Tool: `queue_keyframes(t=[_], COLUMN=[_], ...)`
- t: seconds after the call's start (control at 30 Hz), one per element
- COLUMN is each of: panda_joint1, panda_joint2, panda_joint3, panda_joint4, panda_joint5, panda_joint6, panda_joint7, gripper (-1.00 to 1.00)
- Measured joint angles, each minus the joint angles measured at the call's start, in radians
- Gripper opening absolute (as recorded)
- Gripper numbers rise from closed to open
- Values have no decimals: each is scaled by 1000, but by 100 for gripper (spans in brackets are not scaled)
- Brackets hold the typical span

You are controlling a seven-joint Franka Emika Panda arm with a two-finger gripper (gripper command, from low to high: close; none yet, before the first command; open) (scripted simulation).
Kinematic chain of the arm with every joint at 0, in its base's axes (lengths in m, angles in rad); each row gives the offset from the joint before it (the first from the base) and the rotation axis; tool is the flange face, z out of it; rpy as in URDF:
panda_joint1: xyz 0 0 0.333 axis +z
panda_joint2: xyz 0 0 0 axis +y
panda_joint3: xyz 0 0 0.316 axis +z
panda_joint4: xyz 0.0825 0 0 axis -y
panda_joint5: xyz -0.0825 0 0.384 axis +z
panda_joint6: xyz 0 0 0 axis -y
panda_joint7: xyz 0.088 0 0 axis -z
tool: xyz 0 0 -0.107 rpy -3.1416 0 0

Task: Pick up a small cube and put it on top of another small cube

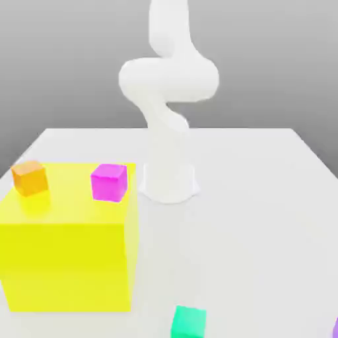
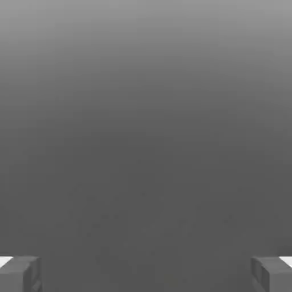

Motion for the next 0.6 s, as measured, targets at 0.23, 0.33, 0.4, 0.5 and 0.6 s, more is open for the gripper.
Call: queue_keyframes(t=[0.23,0.33,0.4,0.5,0.6], panda_joint1=[-32,-43,-47,-51,-50], panda_joint2=[260,369,442,550,659], panda_joint3=[45,62,70,78,83], panda_joint4=[-24,-34,-40,-50,-60], panda_joint5=[-33,-48,-58,-73,-83], panda_joint6=[91,129,155,193,231], panda_joint7=[88,126,151,188,222], gripper=[0,0,0,0,0])
